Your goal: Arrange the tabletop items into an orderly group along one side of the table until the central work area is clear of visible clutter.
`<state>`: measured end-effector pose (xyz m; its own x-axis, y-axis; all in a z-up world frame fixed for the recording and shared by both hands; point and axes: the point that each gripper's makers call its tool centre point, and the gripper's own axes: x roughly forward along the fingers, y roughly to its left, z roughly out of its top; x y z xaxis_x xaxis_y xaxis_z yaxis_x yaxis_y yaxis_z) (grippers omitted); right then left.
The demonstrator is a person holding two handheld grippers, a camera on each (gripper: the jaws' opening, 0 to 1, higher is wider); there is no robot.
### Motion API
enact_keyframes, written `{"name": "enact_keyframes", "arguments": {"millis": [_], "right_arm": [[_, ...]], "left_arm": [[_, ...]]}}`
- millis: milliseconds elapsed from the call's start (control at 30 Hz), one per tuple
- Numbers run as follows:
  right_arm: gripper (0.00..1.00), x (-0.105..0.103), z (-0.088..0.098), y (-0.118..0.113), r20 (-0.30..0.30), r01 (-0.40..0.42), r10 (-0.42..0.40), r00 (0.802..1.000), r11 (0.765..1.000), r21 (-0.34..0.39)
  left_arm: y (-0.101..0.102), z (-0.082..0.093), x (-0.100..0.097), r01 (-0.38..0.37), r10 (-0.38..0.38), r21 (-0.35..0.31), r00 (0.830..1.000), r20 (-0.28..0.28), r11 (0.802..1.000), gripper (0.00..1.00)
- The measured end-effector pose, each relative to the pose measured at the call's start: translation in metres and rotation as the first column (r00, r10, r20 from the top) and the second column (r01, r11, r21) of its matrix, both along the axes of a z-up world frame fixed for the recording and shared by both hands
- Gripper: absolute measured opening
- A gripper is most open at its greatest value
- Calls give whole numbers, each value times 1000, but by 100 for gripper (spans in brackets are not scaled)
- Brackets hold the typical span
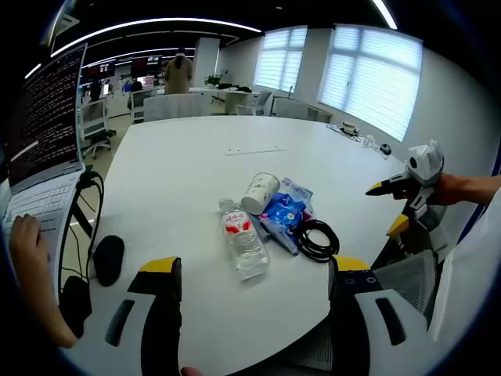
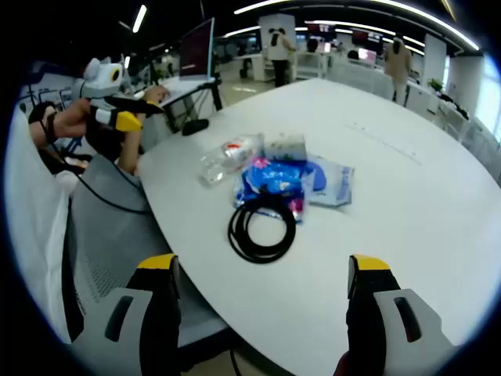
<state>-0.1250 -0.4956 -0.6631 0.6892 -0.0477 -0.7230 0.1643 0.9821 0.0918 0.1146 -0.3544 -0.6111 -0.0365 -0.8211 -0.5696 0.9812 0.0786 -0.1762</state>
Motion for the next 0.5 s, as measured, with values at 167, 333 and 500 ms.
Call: {"name": "enact_keyframes", "arguments": {"millis": [167,333,500], "right_arm": [[88,-1,0,0,-6,-5,5,1000,1000,-1],[87,-1,0,0,-10,-6,6,1000,1000,-2],[87,-2,0,0,-11,-6,6,1000,1000,-4]], "left_arm": [[0,-2,-1,7,-7,6,1000,3,1000,78],[0,-2,-1,8,-8,7,1000,6,1000,78],[1,-2,-1,6,-7,7,1000,7,1000,78]]}}
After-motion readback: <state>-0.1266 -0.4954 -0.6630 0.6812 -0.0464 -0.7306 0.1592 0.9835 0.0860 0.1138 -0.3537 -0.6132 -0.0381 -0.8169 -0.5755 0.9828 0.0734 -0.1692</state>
